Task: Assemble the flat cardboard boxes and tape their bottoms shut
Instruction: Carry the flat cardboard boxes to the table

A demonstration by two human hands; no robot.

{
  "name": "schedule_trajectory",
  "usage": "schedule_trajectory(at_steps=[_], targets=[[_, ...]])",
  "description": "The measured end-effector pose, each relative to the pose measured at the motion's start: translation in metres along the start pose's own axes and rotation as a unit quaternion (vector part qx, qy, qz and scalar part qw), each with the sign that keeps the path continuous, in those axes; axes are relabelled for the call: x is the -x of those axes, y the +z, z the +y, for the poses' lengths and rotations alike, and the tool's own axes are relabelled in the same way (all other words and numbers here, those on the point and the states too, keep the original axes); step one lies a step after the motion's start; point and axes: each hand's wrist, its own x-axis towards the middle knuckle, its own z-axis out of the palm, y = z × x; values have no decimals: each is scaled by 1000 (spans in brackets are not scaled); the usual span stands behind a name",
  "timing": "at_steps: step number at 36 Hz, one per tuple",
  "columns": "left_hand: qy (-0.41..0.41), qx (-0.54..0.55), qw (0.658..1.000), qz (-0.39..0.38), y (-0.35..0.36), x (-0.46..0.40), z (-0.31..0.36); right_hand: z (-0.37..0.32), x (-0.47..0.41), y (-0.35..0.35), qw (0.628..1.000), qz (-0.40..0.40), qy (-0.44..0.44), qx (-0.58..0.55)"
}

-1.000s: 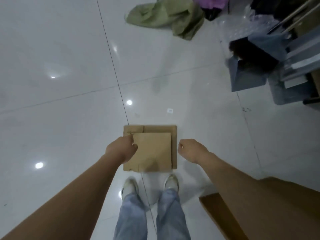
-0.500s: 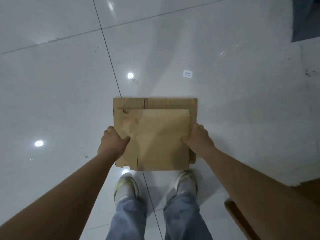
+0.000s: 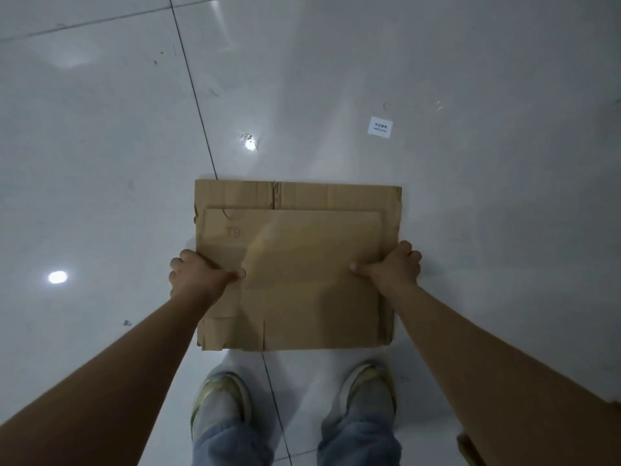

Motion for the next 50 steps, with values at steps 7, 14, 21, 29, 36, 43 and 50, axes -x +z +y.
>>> schedule_trajectory(at_steps=[7,14,21,29,36,43,50], targets=[[16,178,974,-138,-37,16,-6,19,-7,-22,984,-137,47,-104],[59,228,959,-158,-92,88,20,12,58,-75,951,-148,5,-270],[124,182,966,-135,-205,198,102,-55,169,-201,952,-88,-29,-291],[273,146,950,-28,-406,400,245,-157,310,-427,946,-22,-124,-300],[395,132,905,88,-592,633,325,-234,527,-637,905,81,-267,-321],[478,156,849,162,-710,855,327,-239,732,-791,857,176,-372,-309],[527,149,817,181,-775,996,302,-209,882,-875,834,259,-414,-257]])
